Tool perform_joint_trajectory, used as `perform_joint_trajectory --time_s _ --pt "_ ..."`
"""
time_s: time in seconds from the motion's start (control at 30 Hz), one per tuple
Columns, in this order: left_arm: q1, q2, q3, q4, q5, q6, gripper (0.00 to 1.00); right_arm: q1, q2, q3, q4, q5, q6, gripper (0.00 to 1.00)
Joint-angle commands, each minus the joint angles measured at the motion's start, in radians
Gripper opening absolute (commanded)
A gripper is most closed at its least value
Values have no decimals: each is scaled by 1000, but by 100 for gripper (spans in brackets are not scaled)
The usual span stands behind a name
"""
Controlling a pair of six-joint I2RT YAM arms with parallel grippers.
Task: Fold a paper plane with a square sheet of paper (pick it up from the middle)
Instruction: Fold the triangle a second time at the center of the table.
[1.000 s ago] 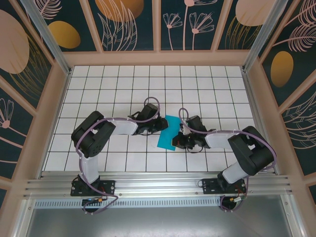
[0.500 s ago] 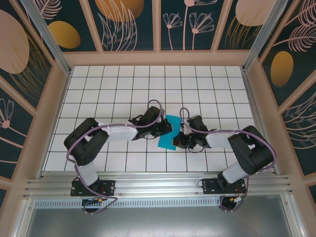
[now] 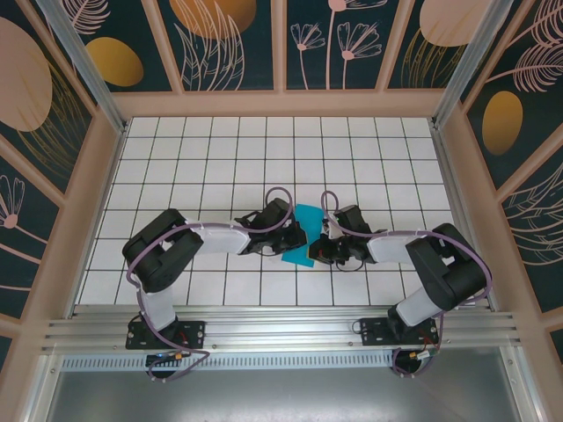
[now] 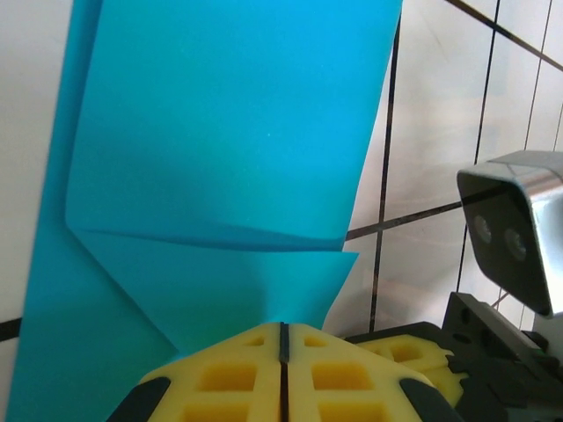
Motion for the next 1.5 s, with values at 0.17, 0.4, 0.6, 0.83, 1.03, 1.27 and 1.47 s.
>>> perform_joint_trajectory --time_s 0.17,0.4,0.6,0.83,1.03,1.27,1.47 --pt "-25 12 -22 -12 30 5 16 -11 14 -31 -19 44 3 0" --pt "-27 53 2 -72 -17 17 17 -11 17 -36 -23 44 3 0" --pt "-26 42 -2 -143 -153 -10 16 -10 7 -45 -42 58 -6 0" --pt "-26 55 7 -143 -210 -54 15 -9 -2 -54 -66 58 -26 0" --pt "-18 52 37 -159 -226 -49 15 -10 2 -55 -76 61 -47 0" --pt "-7 61 75 -151 -220 -44 16 -10 15 -61 -85 46 -71 0" --pt "14 64 97 -157 -210 -25 16 -11 19 -65 -88 42 -84 0"
